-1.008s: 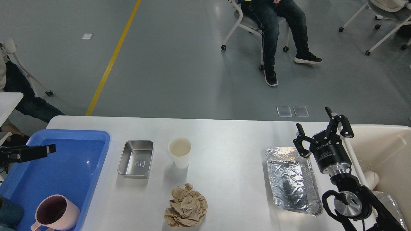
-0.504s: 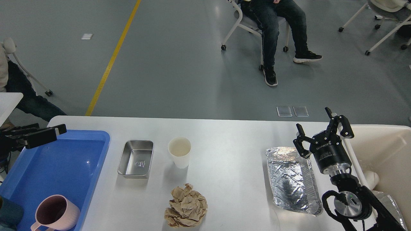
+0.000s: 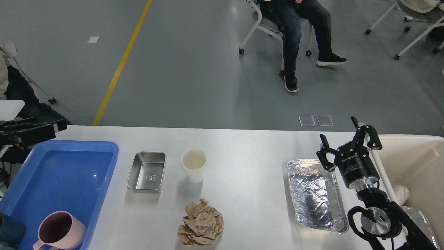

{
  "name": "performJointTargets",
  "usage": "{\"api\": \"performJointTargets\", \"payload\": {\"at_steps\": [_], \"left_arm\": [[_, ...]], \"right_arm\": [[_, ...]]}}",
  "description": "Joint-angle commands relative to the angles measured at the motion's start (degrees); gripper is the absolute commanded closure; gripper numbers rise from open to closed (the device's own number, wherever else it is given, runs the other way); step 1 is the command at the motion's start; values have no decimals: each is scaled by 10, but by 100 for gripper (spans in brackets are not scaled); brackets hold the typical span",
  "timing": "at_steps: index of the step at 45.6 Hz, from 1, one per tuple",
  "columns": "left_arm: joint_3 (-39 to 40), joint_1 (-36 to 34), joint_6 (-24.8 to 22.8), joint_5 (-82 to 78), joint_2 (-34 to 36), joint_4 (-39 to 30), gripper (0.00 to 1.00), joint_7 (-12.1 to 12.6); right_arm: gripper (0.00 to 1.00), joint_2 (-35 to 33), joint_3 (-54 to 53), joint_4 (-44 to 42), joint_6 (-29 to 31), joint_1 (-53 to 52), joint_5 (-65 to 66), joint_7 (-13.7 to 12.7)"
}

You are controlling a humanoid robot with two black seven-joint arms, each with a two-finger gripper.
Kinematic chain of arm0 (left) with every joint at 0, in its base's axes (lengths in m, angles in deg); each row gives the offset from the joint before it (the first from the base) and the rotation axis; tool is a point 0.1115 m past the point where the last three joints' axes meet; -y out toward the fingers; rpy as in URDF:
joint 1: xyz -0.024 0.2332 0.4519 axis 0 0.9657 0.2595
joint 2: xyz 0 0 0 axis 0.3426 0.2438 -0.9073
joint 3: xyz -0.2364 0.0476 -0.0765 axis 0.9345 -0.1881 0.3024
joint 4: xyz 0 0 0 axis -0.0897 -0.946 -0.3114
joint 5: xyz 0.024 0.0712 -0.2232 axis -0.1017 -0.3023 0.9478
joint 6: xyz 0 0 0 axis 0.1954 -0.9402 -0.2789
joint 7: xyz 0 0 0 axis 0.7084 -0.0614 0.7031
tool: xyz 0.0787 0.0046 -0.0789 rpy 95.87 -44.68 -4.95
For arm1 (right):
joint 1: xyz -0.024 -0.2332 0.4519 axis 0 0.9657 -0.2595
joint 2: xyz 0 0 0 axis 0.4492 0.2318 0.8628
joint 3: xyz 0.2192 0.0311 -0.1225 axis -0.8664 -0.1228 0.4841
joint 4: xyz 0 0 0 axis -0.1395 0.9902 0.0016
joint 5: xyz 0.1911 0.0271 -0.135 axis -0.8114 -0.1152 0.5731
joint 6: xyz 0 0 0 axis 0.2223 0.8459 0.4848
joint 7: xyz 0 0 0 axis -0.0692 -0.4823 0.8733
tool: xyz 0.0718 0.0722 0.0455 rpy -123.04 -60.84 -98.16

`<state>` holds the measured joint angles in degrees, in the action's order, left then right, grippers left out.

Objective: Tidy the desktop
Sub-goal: 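Raise the left gripper and move it toward the steel tin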

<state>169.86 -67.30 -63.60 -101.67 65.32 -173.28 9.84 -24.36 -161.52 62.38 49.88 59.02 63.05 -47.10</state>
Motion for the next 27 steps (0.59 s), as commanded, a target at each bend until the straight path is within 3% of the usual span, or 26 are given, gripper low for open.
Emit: {"api": "performJointTargets", "payload": {"at_steps": [1, 27], "left_arm": [[-4, 1, 0, -1, -7, 0, 3, 0], [-59, 2, 1, -8, -65, 36, 3, 11]], "right_arm": [[0, -1, 0, -3, 0, -1, 0, 0], [0, 0, 0, -5, 0, 1, 0, 0]]}}
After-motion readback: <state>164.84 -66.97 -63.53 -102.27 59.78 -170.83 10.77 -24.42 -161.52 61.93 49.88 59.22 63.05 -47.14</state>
